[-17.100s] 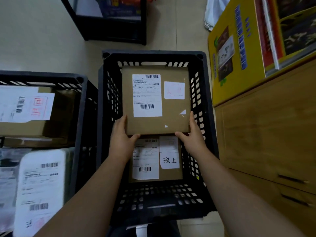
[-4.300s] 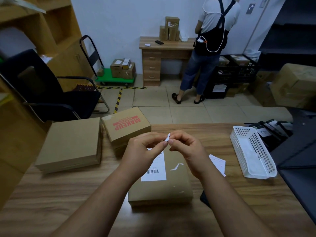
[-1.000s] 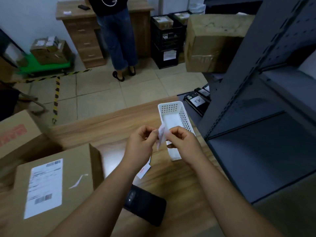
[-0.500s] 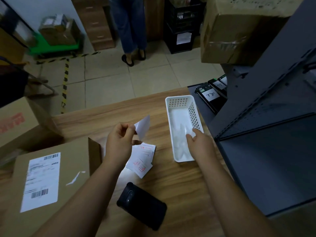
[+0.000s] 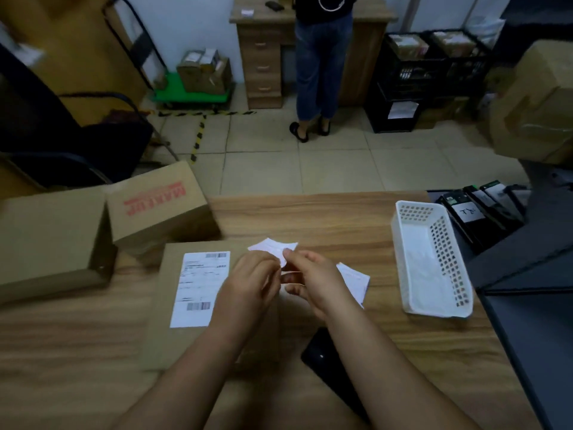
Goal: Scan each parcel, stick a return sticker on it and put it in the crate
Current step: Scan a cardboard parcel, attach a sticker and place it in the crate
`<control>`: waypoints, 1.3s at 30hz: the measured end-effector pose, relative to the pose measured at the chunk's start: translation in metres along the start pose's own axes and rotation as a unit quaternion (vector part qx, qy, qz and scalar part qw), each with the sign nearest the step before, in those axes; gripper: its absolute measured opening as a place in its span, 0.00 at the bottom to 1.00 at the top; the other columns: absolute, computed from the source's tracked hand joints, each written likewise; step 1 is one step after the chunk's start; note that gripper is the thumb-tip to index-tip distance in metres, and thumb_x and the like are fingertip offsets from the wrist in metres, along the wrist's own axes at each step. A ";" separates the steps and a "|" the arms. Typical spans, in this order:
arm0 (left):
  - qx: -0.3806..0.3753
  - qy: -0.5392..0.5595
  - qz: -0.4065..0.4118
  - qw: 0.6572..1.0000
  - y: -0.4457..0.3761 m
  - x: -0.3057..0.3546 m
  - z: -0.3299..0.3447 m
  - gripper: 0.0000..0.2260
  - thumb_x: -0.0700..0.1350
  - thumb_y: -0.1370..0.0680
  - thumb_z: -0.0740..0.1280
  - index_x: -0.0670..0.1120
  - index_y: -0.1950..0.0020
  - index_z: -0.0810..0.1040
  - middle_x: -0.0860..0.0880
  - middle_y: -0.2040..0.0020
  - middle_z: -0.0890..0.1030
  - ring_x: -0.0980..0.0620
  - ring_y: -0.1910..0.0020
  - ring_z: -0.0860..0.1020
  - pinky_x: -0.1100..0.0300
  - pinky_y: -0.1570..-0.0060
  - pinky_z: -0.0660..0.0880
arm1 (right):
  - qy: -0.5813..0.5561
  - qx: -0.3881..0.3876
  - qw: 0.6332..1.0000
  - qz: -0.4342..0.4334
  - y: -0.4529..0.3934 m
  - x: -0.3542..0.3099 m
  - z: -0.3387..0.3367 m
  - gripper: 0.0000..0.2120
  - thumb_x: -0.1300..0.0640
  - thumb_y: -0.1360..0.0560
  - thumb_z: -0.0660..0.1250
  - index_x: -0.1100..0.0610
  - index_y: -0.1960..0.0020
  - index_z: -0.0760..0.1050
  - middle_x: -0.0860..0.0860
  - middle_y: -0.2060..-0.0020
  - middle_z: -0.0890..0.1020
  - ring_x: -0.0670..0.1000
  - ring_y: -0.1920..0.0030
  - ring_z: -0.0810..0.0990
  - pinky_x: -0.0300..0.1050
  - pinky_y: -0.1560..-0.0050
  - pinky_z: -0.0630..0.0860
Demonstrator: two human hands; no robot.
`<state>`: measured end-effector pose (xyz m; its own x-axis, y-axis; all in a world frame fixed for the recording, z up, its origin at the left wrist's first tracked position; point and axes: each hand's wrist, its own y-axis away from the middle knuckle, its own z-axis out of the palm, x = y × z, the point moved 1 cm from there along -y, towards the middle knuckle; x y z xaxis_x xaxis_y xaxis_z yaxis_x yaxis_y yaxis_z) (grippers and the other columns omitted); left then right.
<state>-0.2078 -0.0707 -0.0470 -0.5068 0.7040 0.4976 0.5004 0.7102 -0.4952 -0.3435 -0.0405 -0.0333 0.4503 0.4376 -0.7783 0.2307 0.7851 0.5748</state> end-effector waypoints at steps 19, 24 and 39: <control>-0.230 -0.211 -0.171 0.934 0.117 -0.153 -0.046 0.31 0.65 0.24 0.53 0.50 0.26 0.68 0.48 0.23 0.63 0.45 0.25 0.59 0.51 0.29 0.52 | 0.358 0.131 0.924 -0.036 -0.066 0.049 0.048 0.09 0.54 0.24 0.68 0.60 0.58 0.75 0.53 0.64 0.79 0.50 0.65 0.74 0.43 0.63 0.68; -0.210 -0.217 -0.165 0.939 0.118 -0.153 -0.045 0.31 0.65 0.24 0.53 0.51 0.25 0.67 0.48 0.22 0.62 0.45 0.24 0.59 0.50 0.28 0.52 | 0.504 0.150 0.847 -0.081 -0.081 0.055 0.057 0.09 0.50 0.26 0.68 0.56 0.56 0.75 0.51 0.59 0.81 0.53 0.56 0.80 0.48 0.56 0.76; -0.226 -0.211 -0.185 0.933 0.118 -0.151 -0.046 0.33 0.67 0.24 0.46 0.54 0.22 0.59 0.52 0.20 0.53 0.48 0.22 0.49 0.52 0.26 0.46 | 0.561 0.143 0.778 -0.242 -0.064 0.108 0.047 0.22 0.59 0.17 0.53 0.54 0.23 0.62 0.45 0.23 0.60 0.50 0.22 0.55 0.45 0.23 0.53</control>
<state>-0.0401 -0.0931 -0.1477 -0.8865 0.4154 0.2037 0.4335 0.8997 0.0519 -0.2691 -0.0644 -0.1421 -0.7500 0.3536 -0.5590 0.3936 0.9178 0.0524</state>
